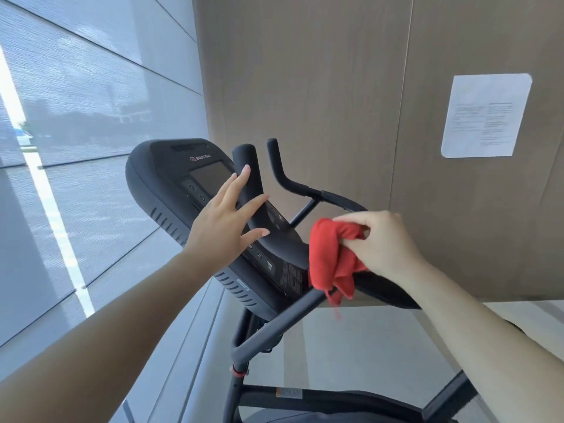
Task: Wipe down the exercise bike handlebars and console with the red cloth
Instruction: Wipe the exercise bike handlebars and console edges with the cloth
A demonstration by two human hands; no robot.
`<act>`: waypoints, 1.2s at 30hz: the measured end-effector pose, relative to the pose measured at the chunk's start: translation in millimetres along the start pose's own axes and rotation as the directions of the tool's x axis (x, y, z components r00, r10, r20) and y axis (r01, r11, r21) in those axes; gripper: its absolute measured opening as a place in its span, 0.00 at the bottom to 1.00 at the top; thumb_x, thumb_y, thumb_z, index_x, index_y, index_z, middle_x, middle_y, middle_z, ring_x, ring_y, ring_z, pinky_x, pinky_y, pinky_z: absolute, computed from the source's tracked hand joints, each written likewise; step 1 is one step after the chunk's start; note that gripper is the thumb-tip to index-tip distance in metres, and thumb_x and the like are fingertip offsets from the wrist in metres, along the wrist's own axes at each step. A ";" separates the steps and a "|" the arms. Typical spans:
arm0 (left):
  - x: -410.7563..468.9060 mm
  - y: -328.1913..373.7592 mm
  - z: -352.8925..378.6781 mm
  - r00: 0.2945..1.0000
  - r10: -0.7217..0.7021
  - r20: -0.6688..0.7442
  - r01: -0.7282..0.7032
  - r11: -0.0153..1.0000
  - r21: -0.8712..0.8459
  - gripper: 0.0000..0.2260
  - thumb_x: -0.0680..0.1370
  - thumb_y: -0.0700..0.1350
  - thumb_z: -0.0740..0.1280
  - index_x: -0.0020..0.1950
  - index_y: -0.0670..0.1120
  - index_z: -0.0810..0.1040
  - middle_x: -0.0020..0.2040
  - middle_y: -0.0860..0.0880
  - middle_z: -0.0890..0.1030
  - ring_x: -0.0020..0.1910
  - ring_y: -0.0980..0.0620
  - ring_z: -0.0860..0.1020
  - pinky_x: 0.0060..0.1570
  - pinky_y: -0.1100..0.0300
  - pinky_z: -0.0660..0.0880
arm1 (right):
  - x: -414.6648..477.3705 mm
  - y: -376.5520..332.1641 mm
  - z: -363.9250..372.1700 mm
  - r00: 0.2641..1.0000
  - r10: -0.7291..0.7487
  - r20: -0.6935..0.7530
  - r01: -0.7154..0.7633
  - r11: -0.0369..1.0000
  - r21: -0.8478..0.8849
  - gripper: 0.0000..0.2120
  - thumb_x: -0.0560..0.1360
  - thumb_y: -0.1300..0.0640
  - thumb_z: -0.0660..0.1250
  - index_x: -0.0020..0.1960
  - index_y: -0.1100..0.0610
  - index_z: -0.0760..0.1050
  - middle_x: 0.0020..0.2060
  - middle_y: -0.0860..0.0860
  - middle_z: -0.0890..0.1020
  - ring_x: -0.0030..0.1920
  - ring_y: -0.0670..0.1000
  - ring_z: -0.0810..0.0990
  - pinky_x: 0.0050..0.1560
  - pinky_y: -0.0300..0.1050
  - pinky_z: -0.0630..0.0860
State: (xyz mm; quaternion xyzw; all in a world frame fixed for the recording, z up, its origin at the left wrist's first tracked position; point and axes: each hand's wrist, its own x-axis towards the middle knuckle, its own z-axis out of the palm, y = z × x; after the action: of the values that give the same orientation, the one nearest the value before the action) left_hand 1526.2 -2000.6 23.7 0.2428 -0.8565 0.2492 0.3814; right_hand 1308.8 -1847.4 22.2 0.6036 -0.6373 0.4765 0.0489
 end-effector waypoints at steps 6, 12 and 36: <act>17.3 -8.2 -6.9 0.973 0.215 0.087 -0.218 0.975 0.034 0.17 0.70 0.58 0.69 0.54 0.51 0.80 0.64 0.44 0.75 0.69 0.41 0.67 0.60 0.43 0.72 | 16.7 -20.0 -23.0 0.986 -0.067 -0.154 0.083 0.992 0.096 0.15 0.66 0.65 0.73 0.50 0.51 0.82 0.46 0.44 0.83 0.46 0.41 0.80 0.52 0.32 0.74; 12.9 -5.6 3.5 0.959 0.266 0.100 -0.260 0.963 -0.069 0.11 0.67 0.58 0.72 0.48 0.57 0.82 0.56 0.50 0.78 0.69 0.44 0.67 0.44 0.55 0.78 | -20.6 11.5 12.1 0.975 -0.090 0.201 0.122 0.981 -0.149 0.14 0.68 0.65 0.68 0.51 0.54 0.81 0.52 0.49 0.80 0.53 0.48 0.78 0.58 0.36 0.71; -5.7 14.0 27.4 0.977 0.201 0.068 -0.183 0.960 -0.213 0.17 0.70 0.55 0.71 0.58 0.53 0.80 0.52 0.50 0.79 0.61 0.52 0.65 0.51 0.55 0.76 | -42.0 21.2 33.8 0.995 -0.066 0.070 0.077 0.982 -0.171 0.21 0.68 0.57 0.74 0.60 0.56 0.77 0.58 0.49 0.79 0.57 0.49 0.78 0.62 0.45 0.73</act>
State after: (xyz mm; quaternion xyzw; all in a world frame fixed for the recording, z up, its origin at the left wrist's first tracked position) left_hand 1506.4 -2005.5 -0.1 0.1287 -0.9131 0.1844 0.3400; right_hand 1320.0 -1843.5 -34.5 0.6344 -0.6555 0.3978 0.0979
